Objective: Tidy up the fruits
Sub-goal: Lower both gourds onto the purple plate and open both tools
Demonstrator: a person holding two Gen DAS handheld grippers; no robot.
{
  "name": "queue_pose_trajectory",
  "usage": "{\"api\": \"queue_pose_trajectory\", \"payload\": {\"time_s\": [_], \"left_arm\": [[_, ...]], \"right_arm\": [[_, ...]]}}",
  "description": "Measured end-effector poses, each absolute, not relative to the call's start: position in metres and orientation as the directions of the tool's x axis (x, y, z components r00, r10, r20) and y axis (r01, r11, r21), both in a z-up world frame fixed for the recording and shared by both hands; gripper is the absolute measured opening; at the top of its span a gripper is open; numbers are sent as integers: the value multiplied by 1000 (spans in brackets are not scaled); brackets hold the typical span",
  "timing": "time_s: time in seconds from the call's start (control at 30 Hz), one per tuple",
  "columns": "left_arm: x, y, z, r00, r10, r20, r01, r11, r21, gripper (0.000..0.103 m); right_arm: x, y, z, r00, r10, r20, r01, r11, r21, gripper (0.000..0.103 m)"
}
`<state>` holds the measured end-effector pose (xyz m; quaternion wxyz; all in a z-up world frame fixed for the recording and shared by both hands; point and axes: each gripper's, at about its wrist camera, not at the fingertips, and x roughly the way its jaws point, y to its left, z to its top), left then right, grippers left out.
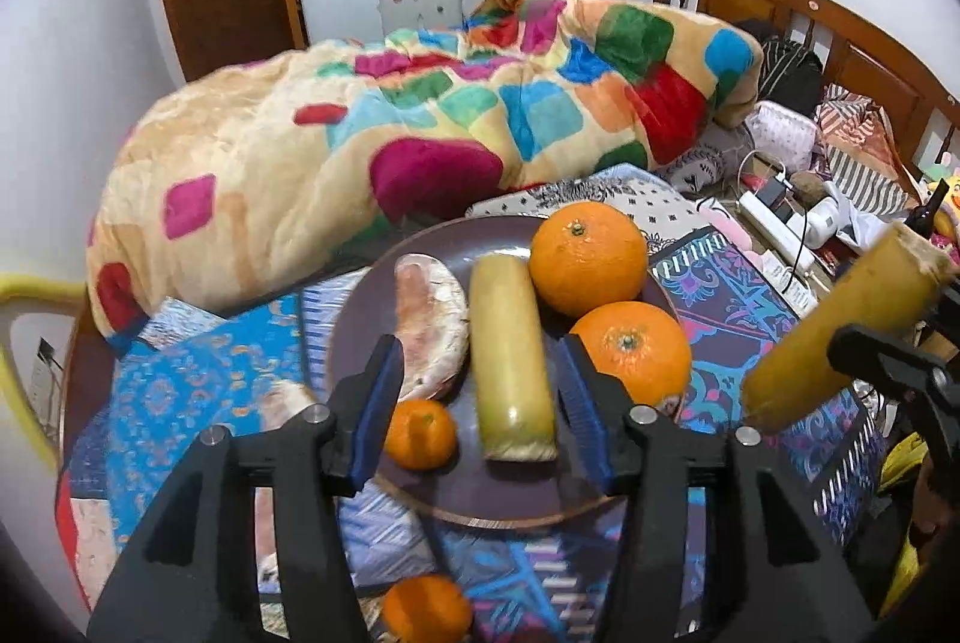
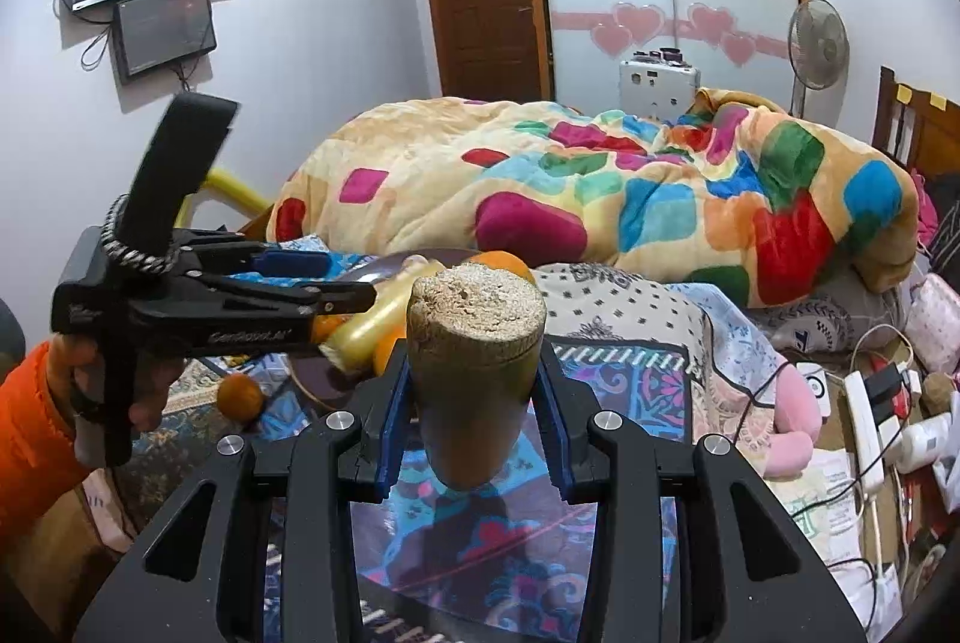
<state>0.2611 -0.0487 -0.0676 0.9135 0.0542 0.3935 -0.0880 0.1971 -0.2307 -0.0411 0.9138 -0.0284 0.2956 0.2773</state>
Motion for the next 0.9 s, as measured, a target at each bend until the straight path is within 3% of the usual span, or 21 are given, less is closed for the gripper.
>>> {"api": "queue_pose_trajectory", "payload": {"time_s": [0.37,0.9], "left_arm": [[219,5,-46,731,-91,-676,132,991,10,65],[205,64,-67,735,-56,-675,59,998,-18,66]], "right_arm": [[192,-196,-29,655,520,-549,-566,818,100,35],[233,-141,-46,584,517,-626,-582,804,122,35]]}}
